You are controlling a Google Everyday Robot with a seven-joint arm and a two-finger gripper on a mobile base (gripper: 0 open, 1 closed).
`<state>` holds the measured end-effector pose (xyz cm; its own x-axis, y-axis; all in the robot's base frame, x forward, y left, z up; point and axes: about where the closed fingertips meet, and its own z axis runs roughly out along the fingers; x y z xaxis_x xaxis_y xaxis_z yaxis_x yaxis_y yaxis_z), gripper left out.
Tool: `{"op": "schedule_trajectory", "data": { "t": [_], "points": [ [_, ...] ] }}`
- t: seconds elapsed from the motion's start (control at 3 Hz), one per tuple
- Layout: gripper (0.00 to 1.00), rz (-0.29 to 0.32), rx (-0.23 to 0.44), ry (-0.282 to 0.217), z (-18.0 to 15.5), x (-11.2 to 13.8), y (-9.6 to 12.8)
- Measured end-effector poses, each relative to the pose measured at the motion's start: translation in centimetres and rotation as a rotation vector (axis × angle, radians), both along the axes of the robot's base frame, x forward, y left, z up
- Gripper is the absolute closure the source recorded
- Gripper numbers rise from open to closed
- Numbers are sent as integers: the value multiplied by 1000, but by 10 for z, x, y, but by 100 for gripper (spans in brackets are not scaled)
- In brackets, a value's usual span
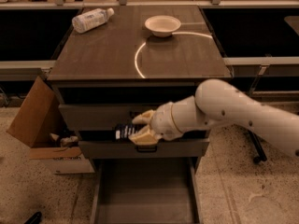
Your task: Place rxbar blueberry into bottom drawer
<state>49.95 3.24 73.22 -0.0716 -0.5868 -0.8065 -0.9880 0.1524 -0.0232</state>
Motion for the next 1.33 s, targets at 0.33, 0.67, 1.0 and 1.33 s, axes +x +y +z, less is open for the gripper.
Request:
{"op": "schedule_trajectory", "data": {
  "t": [0.33, 0.67, 1.0, 1.33],
  "points": [
    [100, 1, 60, 82, -58, -14, 3],
    [100, 1, 65, 153, -106, -20, 11],
    [100, 1, 65, 169, -115, -21, 13],
    [100, -5, 50, 205, -136, -21, 16]
  ]
}}
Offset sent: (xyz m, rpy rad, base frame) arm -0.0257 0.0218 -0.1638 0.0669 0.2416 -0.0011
